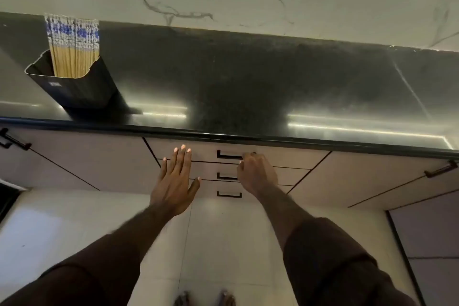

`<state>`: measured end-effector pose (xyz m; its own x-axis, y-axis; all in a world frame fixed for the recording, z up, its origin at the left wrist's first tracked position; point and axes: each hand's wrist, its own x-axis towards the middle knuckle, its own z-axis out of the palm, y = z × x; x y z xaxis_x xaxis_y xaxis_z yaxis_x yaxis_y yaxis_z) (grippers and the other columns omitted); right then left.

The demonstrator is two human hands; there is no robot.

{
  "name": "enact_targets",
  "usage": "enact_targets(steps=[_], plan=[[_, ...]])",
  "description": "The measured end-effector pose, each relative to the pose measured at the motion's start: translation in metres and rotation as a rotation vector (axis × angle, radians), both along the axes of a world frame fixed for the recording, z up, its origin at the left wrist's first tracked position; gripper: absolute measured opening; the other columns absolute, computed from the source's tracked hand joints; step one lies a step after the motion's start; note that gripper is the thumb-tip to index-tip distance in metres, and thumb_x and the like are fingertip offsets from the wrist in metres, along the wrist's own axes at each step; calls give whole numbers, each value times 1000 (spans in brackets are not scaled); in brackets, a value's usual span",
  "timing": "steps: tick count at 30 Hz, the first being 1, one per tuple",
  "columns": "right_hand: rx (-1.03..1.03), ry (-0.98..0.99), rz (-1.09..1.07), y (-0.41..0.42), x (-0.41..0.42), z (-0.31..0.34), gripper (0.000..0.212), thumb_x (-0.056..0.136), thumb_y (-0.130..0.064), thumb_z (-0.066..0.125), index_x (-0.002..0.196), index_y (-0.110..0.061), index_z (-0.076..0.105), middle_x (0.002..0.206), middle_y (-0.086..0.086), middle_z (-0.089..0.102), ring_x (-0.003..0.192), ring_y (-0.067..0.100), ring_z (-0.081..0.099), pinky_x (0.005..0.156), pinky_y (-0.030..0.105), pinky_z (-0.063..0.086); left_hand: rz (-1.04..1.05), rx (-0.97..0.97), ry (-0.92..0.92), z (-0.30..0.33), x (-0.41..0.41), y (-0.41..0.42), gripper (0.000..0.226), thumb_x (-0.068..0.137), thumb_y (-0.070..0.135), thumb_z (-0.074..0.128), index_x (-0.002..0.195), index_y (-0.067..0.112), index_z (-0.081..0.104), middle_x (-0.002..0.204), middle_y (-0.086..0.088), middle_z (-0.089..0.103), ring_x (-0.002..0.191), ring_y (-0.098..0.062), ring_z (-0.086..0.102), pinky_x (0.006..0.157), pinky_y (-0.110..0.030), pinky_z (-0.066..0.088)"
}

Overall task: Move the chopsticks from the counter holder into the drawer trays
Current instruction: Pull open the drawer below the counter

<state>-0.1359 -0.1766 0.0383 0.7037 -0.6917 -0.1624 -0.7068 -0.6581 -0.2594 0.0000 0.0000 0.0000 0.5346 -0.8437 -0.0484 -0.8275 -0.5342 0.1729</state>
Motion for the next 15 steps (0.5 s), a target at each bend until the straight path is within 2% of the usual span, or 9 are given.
enact_targets(steps=[4,10,12,14,15], plan=[[49,41,42,-6,23,-26,34,99,-29,42,123,-9,55,117,9,58,106,24,56,90,36,49,40,1,-12,-16,12,-5,75,90,54,11,149,13,-12,158,-8,-13,146,-23,-13,117,-42,-5],[171,145,29,-13,58,-67,44,100,-39,40,134,-11,43,128,12,55,118,29,51,103,41,44,62,-33,33,-42,34,-15,75,94,36,35,150,14,-10,159,-9,-9,147,-24,-10,119,-47,1],[216,171,-2,-14,60,-84,50,101,-38,38,143,-12,35,144,14,44,133,30,41,114,42,33,43,-19,23,-52,39,-14,78,95,32,41,149,14,-12,159,-9,-12,147,-24,-12,119,-46,-2],[219,224,6,-17,58,-99,57,103,-37,32,153,-13,19,160,11,19,148,28,16,122,40,13,34,0,20,-61,43,-9,81,95,32,44,149,14,-14,159,-9,-14,146,-24,-14,117,-43,-6],[215,238,6,-18,57,-105,58,103,-36,30,154,-14,14,163,9,11,150,26,8,123,39,8,40,3,29,-66,43,-5,82,95,32,44,149,14,-15,159,-9,-15,146,-23,-14,117,-43,-7]])
